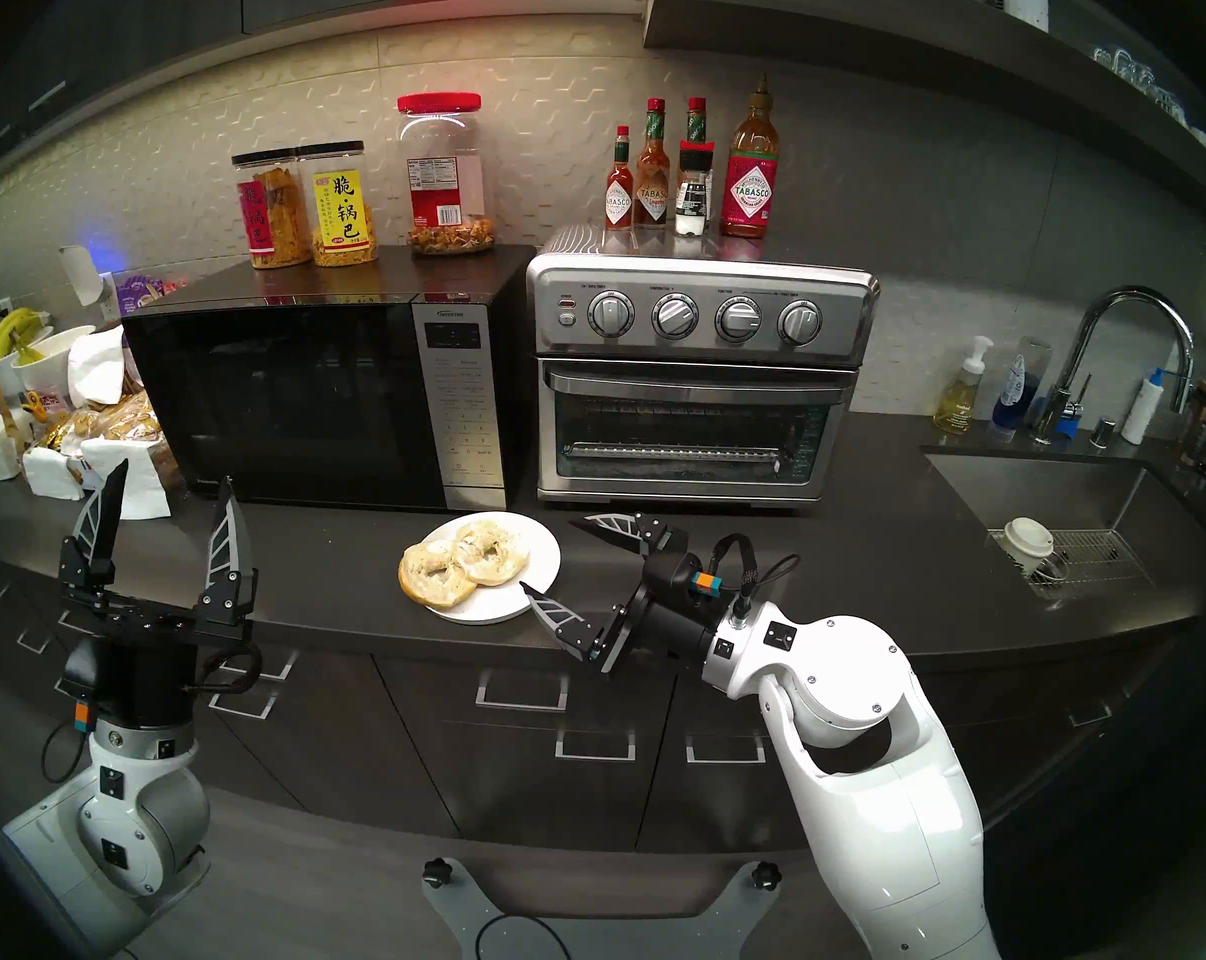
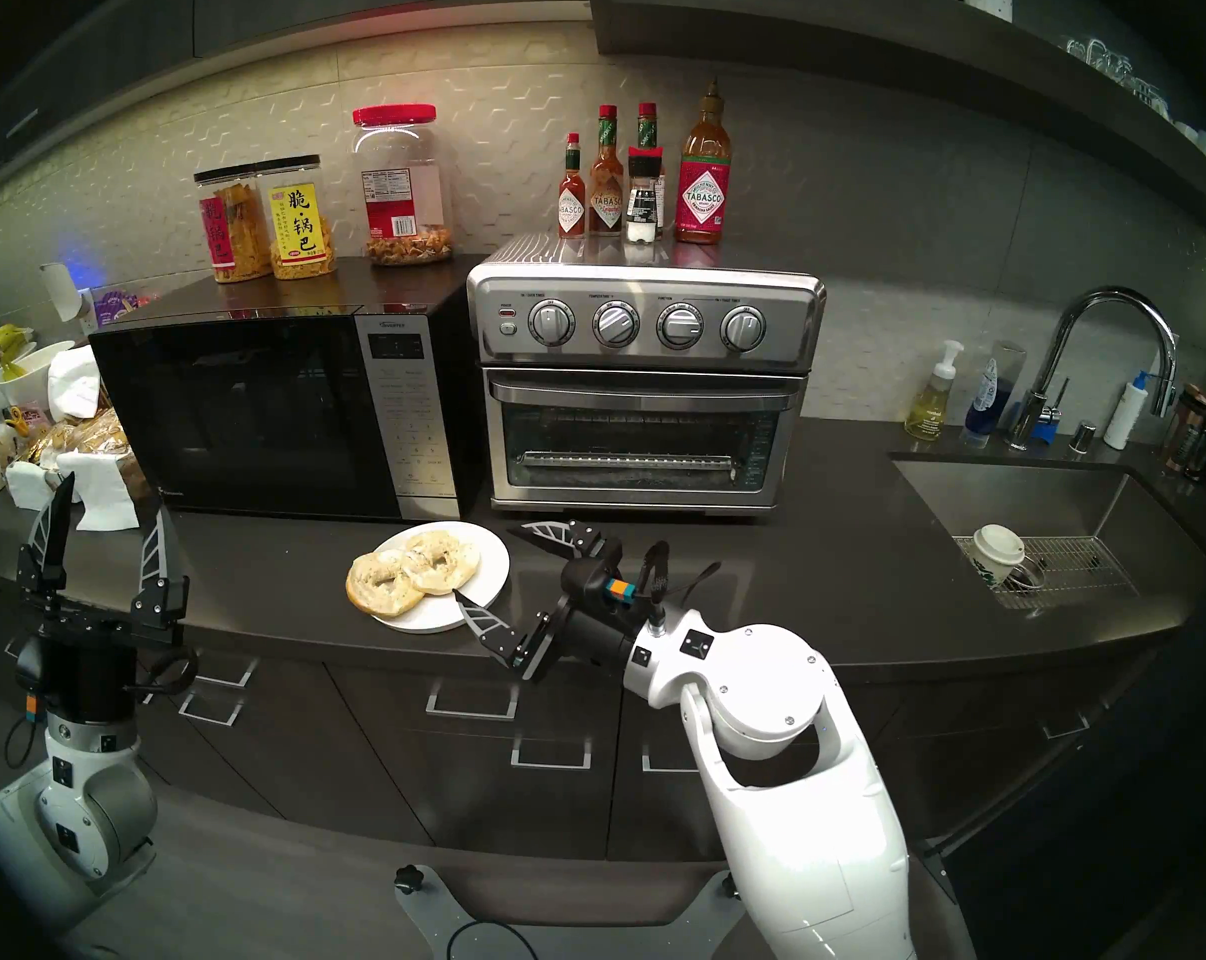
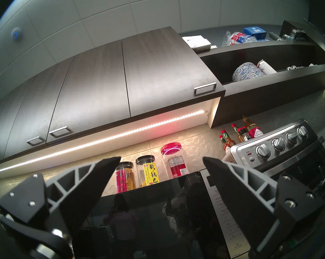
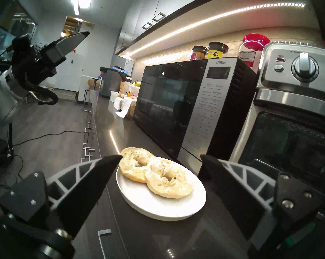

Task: Open the oven and place the bagel inside on the rack

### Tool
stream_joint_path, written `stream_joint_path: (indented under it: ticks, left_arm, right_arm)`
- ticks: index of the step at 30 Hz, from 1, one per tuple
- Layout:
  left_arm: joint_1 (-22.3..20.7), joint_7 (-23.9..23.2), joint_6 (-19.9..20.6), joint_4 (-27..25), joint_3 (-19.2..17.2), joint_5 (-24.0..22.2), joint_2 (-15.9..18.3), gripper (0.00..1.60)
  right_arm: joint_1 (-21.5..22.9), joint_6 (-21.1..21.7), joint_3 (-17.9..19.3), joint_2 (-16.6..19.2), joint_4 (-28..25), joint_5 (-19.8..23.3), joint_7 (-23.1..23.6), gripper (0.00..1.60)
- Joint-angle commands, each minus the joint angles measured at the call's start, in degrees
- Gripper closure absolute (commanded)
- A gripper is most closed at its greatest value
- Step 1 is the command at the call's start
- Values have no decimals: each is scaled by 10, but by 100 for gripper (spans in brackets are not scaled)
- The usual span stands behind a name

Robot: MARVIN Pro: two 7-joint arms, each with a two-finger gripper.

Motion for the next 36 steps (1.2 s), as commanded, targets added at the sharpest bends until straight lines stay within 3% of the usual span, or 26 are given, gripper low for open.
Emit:
stream_joint_path:
  ticks: [1,11,16,22,28,36]
  left_arm:
    - [-1,0,0,-5,-4,0,0,0]
    - [-1,0,0,-5,-4,0,0,0]
    - [-1,0,0,-5,-4,0,0,0]
    - [-1,0,0,-4,-3,0,0,0]
    - [-1,0,0,-4,-3,0,0,0]
    - [-1,0,0,-5,-4,0,0,0]
  right_arm:
    - [20,-22,-15,-12,6,-16,-13,0]
    - [41,1,-39,-19,3,-55,-22,0]
    - [45,63,-53,-18,-18,-94,-24,0]
    - [56,132,-63,-41,-25,-137,-22,0]
    - [59,203,-71,-46,-50,-153,-14,0]
    - [45,228,-80,-45,-72,-166,-28,0]
